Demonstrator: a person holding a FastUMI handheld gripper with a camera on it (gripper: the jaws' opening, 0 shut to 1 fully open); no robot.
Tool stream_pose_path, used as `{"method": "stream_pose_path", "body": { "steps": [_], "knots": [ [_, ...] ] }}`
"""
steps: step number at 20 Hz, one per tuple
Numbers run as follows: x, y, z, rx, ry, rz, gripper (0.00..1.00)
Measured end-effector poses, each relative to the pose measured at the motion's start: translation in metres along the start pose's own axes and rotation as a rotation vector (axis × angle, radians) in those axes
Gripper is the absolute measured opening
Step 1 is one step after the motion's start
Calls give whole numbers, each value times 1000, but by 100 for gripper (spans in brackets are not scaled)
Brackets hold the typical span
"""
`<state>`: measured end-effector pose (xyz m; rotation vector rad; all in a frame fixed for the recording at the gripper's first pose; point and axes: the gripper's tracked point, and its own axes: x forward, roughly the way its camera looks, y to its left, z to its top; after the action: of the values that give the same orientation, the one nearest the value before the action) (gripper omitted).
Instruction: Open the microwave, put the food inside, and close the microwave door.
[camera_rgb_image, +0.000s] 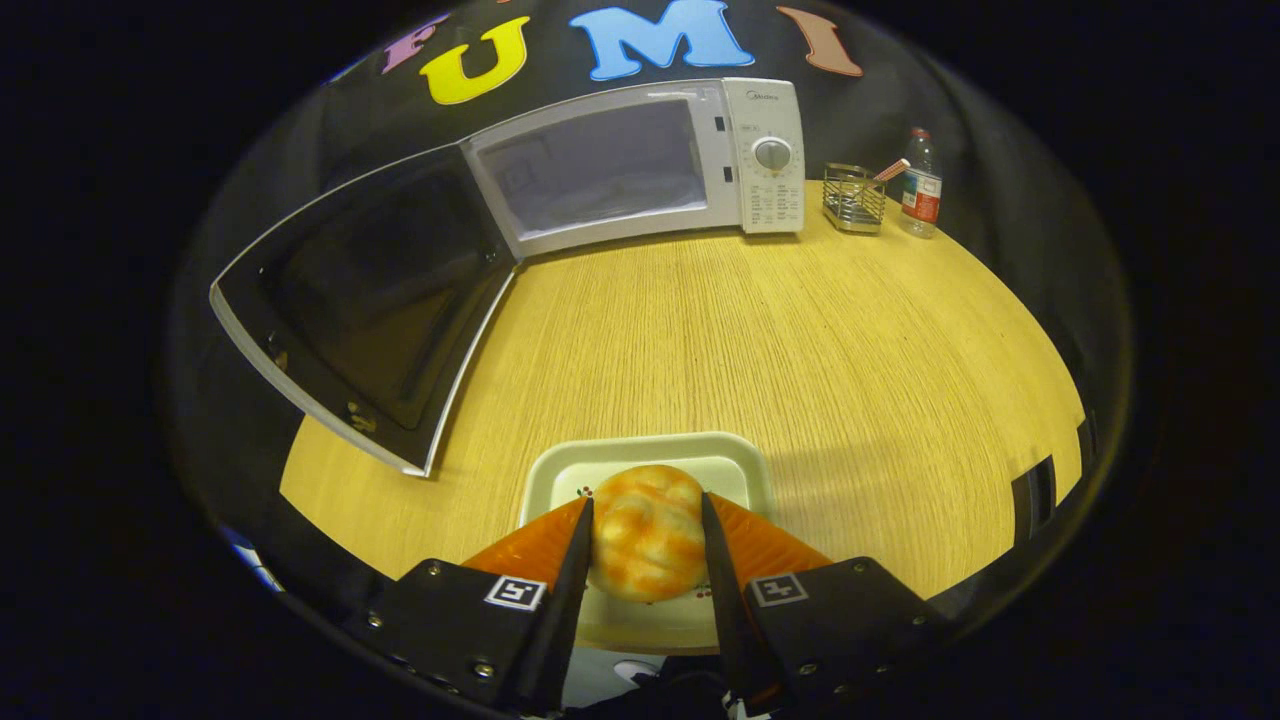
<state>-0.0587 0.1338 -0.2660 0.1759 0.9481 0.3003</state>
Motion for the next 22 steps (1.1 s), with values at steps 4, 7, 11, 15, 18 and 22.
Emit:
{"method": "stream_pose_path", "body": {
  "steps": [4, 7, 11, 15, 18, 22],
  "knots": [
    [-12, 14, 34, 38, -64, 72, 60],
    [-17, 21, 60, 62, -113, 111, 59],
    [-22, 33, 98, 135, -186, 187, 59],
    [-21, 39, 133, 180, -256, 226, 59],
    [-13, 48, 157, 219, -310, 255, 59],
    [-1, 59, 188, 271, -374, 290, 59]
  ]
}}
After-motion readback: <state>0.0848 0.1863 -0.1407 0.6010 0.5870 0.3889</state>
